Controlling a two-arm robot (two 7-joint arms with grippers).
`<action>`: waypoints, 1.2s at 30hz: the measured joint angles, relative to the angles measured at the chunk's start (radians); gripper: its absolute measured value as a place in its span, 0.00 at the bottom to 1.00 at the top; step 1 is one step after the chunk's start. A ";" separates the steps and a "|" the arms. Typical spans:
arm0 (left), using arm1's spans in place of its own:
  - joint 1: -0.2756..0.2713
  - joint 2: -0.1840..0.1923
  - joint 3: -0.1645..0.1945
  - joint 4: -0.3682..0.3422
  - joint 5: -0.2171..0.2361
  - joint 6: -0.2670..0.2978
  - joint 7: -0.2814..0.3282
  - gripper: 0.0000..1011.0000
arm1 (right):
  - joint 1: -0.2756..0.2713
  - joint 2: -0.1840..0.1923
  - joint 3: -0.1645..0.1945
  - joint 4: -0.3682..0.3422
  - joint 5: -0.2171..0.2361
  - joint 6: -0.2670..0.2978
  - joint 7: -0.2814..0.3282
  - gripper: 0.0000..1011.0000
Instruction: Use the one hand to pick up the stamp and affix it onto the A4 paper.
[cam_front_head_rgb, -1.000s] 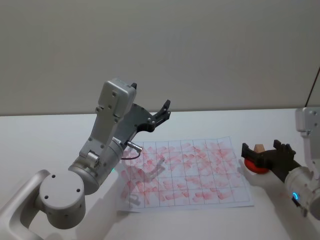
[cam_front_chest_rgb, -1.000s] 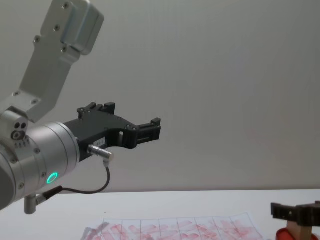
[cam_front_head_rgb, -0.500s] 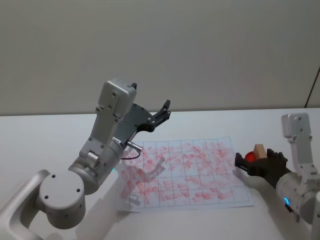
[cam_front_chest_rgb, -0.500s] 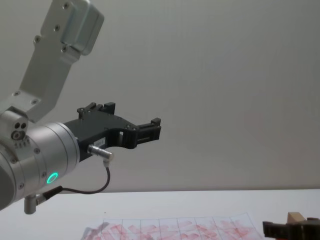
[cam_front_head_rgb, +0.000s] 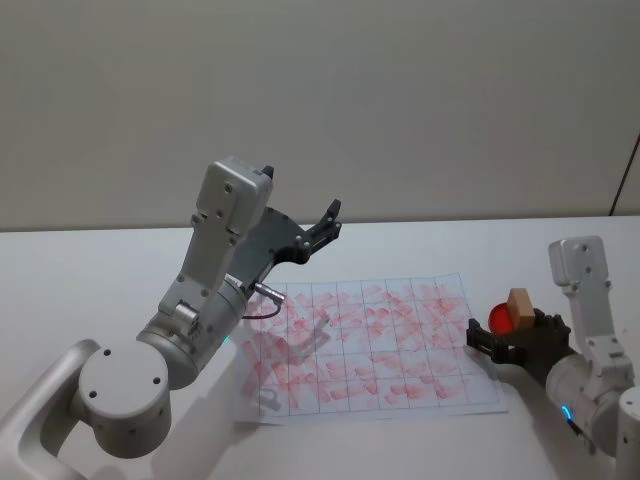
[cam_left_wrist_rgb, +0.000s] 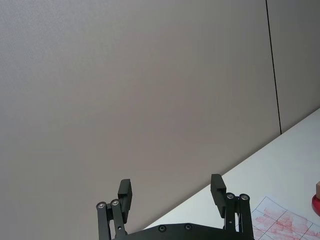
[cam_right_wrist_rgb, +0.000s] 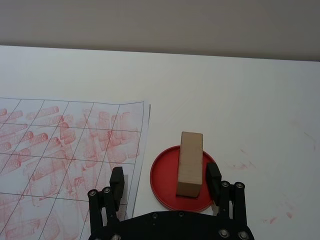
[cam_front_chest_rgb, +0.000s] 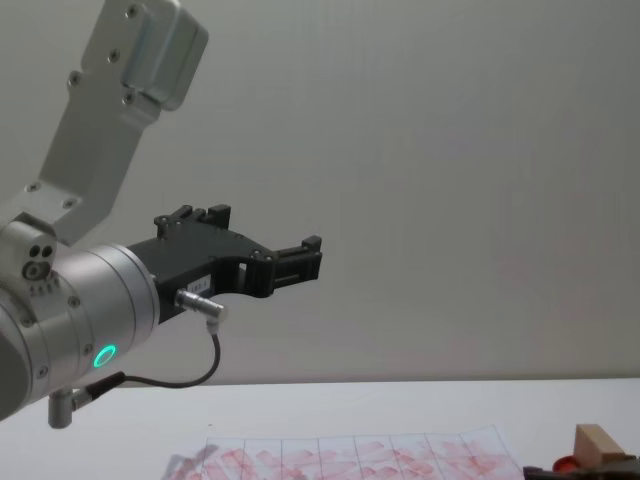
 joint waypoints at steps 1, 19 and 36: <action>0.000 0.000 0.000 0.000 0.000 0.000 0.000 0.99 | 0.000 0.000 0.000 0.000 -0.002 0.001 -0.001 0.99; 0.000 0.000 0.000 0.000 0.000 0.000 0.000 0.99 | 0.000 -0.002 0.004 -0.013 -0.042 0.013 -0.020 0.99; 0.000 0.000 0.000 0.000 0.000 0.000 0.000 0.99 | 0.000 0.000 0.014 -0.024 -0.059 0.012 -0.024 0.90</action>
